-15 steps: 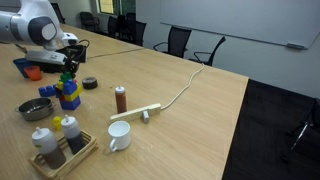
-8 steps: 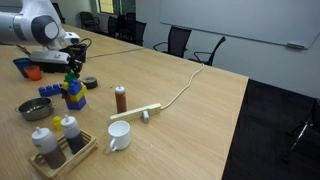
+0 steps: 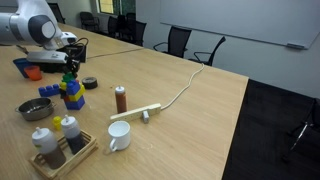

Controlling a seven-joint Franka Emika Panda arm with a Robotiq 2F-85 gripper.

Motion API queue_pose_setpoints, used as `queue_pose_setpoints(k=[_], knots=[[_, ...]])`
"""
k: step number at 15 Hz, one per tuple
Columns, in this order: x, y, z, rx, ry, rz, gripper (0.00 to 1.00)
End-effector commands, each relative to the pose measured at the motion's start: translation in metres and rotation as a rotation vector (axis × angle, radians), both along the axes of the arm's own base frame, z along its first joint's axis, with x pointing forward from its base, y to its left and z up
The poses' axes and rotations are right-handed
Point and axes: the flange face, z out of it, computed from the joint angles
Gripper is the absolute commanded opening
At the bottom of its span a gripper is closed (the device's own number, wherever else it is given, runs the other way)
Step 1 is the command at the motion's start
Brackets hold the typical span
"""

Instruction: Take the green block and put it on the table

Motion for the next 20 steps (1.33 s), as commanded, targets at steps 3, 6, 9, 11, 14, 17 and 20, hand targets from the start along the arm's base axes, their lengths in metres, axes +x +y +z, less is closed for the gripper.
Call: queue_pose_setpoints(k=[3, 6, 9, 11, 14, 17, 20], knots=[[-0.002, -0.003, 0.003, -0.089, 0.006, 0.058, 0.10], [-0.001, -0.003, 0.002, -0.093, 0.012, 0.114, 0.10], [0.000, -0.002, 0.005, -0.054, -0.003, 0.167, 0.10], [0.001, -0.003, 0.008, -0.038, -0.010, 0.197, 0.10], [0.004, -0.007, 0.009, 0.010, 0.012, 0.252, 0.10], [0.009, -0.017, -0.001, 0.061, 0.118, 0.292, 0.10], [0.015, -0.032, -0.010, 0.061, 0.206, 0.298, 0.10]])
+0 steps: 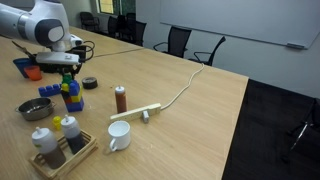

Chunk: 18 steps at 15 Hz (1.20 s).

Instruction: Take the green block and put it on the table

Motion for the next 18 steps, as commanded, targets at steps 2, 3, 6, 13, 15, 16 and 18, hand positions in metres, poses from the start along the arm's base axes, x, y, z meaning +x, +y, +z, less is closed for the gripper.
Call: queue_pose_setpoints(k=[2, 3, 6, 13, 15, 16, 18], knots=[[0.004, -0.016, -0.004, -0.018, 0.107, 0.036, 0.10], [0.005, -0.018, -0.002, -0.028, 0.113, 0.040, 0.10], [0.005, -0.018, 0.003, -0.049, 0.124, 0.055, 0.10], [0.006, -0.015, 0.014, -0.037, 0.093, 0.088, 0.10], [0.006, -0.013, 0.018, -0.034, 0.085, 0.096, 0.10], [0.006, -0.012, 0.019, -0.033, 0.082, 0.100, 0.10], [0.006, -0.011, 0.021, -0.031, 0.077, 0.105, 0.10]])
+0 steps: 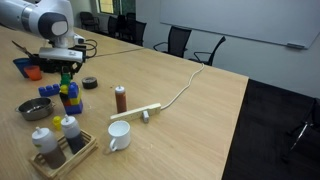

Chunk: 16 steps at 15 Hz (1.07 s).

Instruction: Take the green block and put it on the table

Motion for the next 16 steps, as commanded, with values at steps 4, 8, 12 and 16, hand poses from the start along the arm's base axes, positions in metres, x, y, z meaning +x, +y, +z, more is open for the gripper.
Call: queue_pose_setpoints(k=[4, 8, 12, 16], knots=[[-0.002, 0.002, 0.017, 0.012, -0.016, 0.033, 0.10], [-0.003, 0.003, 0.036, 0.026, -0.050, 0.035, 0.10], [0.000, -0.004, 0.063, 0.053, -0.097, 0.006, 0.10], [-0.018, -0.026, 0.075, 0.041, -0.121, -0.019, 0.10]])
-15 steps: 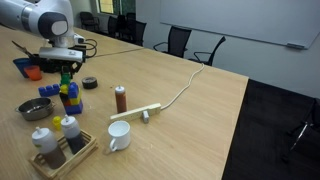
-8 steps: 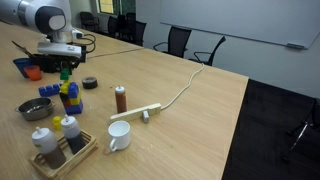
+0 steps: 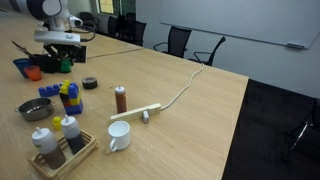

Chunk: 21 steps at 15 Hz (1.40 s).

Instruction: Take the green block and put it on the table

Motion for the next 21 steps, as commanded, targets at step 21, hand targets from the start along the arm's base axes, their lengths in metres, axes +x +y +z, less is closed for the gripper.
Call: queue_pose_setpoints(k=[21], knots=[[-0.177, -0.094, -0.085, 0.076, 0.064, -0.192, 0.10]])
